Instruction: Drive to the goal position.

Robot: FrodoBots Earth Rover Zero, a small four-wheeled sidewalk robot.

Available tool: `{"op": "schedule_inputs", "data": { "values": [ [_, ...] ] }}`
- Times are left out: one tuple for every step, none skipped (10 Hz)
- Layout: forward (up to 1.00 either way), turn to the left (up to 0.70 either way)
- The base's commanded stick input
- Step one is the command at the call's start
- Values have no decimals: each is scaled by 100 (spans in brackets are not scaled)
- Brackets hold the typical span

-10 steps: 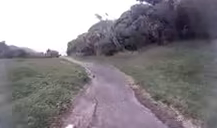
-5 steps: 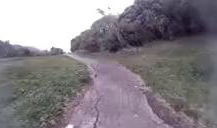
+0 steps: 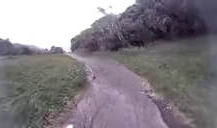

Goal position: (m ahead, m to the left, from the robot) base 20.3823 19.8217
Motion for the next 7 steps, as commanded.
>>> {"op": "schedule_inputs", "data": {
  "values": [
    [85,0],
    [85,2],
    [85,34],
    [85,34],
    [85,21],
    [85,0],
    [85,0]
  ]
}}
